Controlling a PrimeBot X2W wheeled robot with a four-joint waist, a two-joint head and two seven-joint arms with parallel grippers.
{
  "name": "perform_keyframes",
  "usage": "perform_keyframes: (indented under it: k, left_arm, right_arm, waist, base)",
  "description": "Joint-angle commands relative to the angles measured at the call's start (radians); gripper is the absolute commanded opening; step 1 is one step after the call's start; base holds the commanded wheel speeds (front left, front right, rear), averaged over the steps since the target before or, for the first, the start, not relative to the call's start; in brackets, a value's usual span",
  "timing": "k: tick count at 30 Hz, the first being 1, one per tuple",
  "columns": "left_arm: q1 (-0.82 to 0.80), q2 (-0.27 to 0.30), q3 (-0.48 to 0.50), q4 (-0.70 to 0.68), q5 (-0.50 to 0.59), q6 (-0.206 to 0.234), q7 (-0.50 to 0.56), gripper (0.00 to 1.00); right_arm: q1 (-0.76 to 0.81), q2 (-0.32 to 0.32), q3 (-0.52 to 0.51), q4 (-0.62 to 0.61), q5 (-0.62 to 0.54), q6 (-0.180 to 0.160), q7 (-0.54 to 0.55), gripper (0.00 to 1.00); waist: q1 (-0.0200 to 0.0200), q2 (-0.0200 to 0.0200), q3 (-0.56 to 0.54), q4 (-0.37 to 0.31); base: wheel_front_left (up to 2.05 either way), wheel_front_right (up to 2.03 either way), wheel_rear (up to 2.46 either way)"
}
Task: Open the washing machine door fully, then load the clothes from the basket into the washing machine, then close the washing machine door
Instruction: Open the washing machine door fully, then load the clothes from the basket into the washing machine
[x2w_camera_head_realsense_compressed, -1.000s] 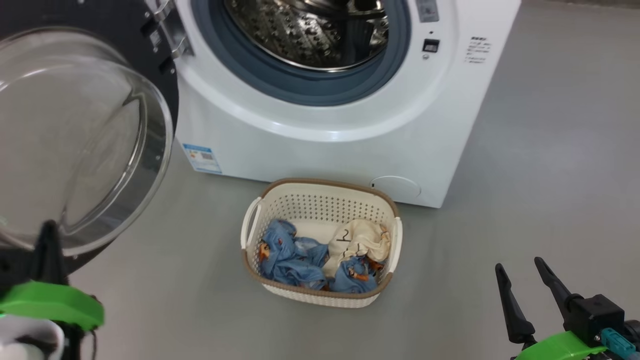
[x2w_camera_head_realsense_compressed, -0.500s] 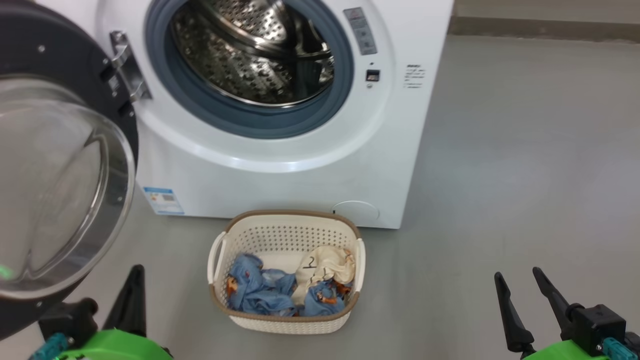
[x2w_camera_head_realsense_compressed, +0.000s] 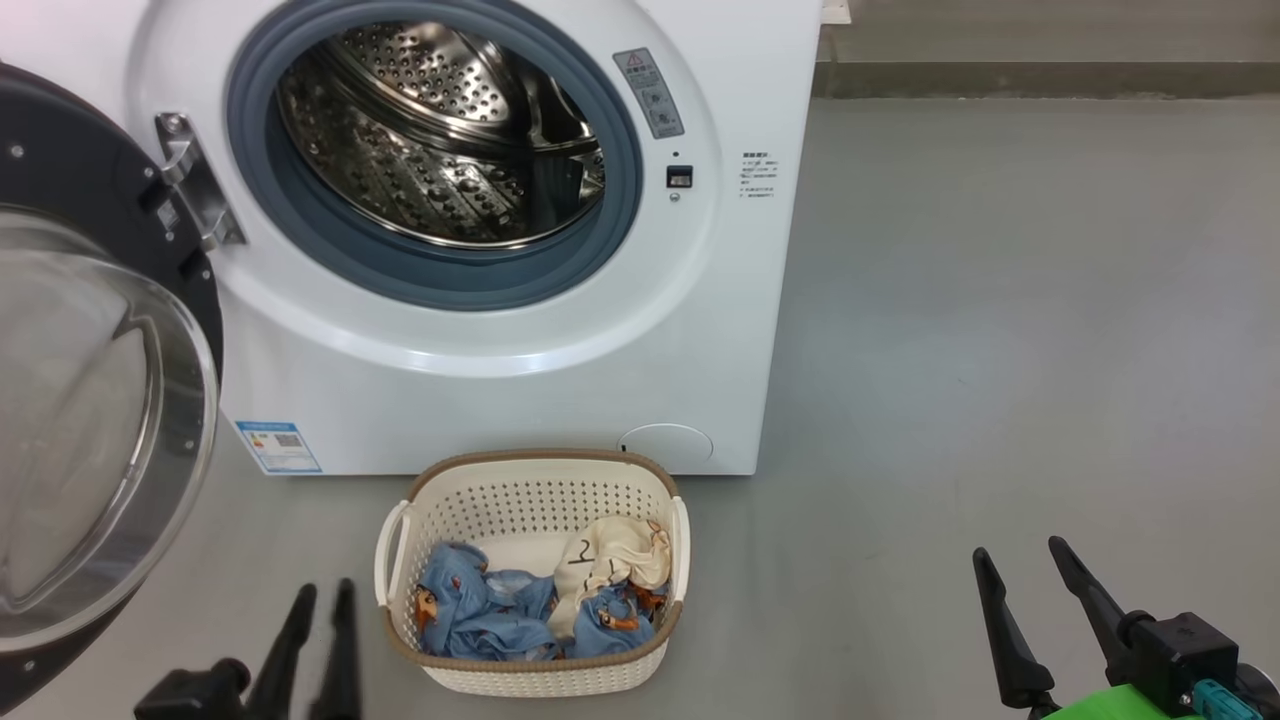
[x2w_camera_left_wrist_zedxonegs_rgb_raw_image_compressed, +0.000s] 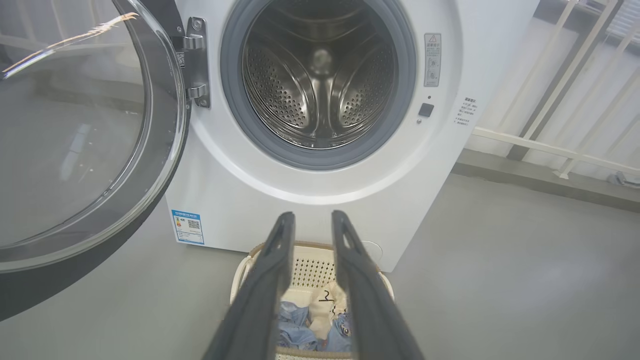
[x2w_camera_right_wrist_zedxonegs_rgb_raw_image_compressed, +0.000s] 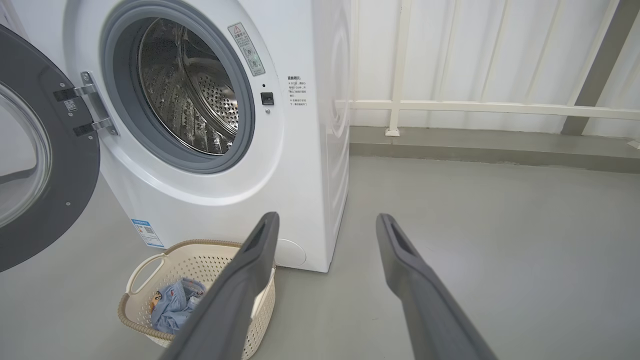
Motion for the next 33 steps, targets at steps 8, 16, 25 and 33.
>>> perform_keyframes:
  k: [8,16,25,33]
  left_arm:
    - [-0.003,0.002,-0.002,-0.016,0.041,-0.023,-0.045,1.0]
    - [-0.003,-0.017,0.005,-0.001,0.065,-0.029,-0.06,1.0]
    - [0.0,-0.032,0.01,-0.001,0.08,-0.029,-0.064,1.0]
    - [0.001,-0.043,0.019,0.001,0.105,-0.01,-0.065,1.0]
  right_arm:
    - [-0.009,-0.008,0.036,-0.022,0.014,0.002,-0.021,1.0]
    - [-0.007,-0.008,0.038,-0.015,0.012,0.002,-0.023,1.0]
    - [-0.01,-0.008,0.04,-0.011,0.011,0.002,-0.022,1.0]
    - [-0.01,-0.008,0.041,-0.008,0.008,0.002,-0.021,1.0]
  waist:
    - [0.0,0.0,-0.002,-0.011]
    - [0.0,0.0,-0.005,-0.004]
    - [0.0,0.0,-0.006,0.0]
    - [0.0,0.0,-0.006,0.003]
  base:
    - [0.0,0.0,0.0]
    - [0.0,0.0,0.0]
    - [0.0,0.0,0.0]
    - [0.0,0.0,0.0]
